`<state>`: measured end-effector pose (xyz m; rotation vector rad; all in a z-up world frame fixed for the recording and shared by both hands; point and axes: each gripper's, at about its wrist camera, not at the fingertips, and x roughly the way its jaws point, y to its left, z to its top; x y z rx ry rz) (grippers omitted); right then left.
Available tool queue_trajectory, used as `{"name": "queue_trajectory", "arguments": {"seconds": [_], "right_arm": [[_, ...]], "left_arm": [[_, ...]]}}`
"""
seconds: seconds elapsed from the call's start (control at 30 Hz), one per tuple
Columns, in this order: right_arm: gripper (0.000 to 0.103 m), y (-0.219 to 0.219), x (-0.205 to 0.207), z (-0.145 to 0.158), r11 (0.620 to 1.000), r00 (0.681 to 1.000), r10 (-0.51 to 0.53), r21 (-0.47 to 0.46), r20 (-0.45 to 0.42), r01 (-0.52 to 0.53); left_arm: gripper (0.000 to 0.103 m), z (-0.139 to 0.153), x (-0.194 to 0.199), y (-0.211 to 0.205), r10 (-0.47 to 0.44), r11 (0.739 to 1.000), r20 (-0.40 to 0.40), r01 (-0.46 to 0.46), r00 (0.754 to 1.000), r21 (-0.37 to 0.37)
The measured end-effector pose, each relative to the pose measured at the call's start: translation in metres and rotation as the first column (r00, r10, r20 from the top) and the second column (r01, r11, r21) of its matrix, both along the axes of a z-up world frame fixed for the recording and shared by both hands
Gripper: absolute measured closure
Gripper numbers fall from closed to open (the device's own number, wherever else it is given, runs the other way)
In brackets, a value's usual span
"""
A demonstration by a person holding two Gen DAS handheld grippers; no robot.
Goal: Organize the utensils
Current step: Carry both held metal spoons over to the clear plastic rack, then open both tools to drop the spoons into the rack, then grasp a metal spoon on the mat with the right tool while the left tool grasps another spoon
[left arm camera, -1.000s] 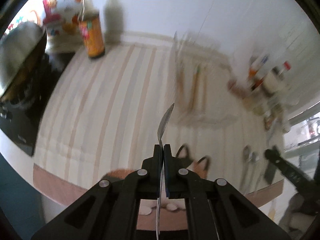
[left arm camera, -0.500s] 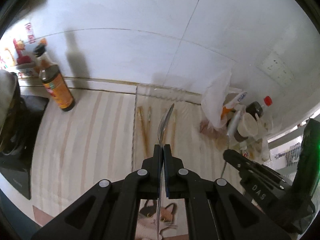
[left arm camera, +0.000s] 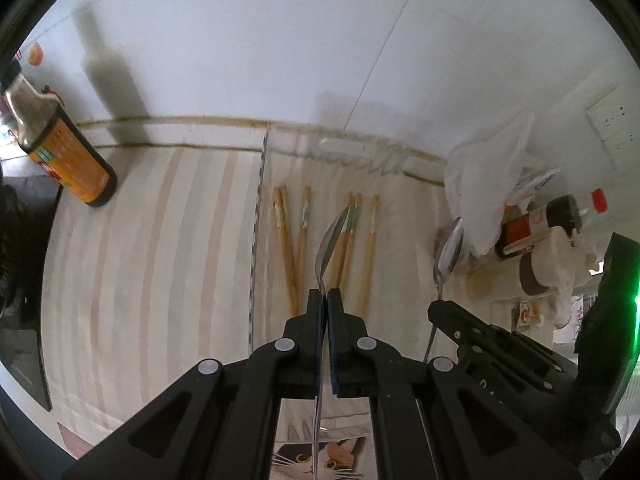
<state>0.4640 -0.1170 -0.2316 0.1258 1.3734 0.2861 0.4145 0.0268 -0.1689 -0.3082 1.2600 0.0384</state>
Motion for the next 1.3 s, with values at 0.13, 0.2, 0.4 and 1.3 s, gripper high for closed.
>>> {"name": "queue_trajectory", "arguments": {"seconds": [0.13, 0.2, 0.4, 1.3], "right_arm": [[0.096, 0.001, 0.003, -0.011, 1.000, 0.999, 0.011, 0.004, -0.044, -0.011], [0.095, 0.000, 0.004, -0.011, 1.000, 0.999, 0.006, 0.007, -0.053, -0.006], [0.075, -0.014, -0.004, 0.019, 1.000, 1.000, -0.020, -0.003, 0.010, 0.020], [0.067, -0.219, -0.176, -0.095, 0.972, 0.968, -0.218, -0.116, -0.126, 0.204]], "left_arm": [[0.100, -0.005, 0.001, 0.003, 0.015, 0.999, -0.037, -0.016, 0.999, -0.036], [0.100, 0.000, -0.001, 0.004, 0.023, 1.000, -0.038, -0.023, 0.999, -0.011], [0.064, 0.033, -0.021, 0.009, 0.067, 0.986, 0.041, -0.073, 0.997, 0.147], [0.000, -0.078, -0.141, -0.129, -0.001, 0.903, -0.083, 0.036, 0.997, 0.429]]}}
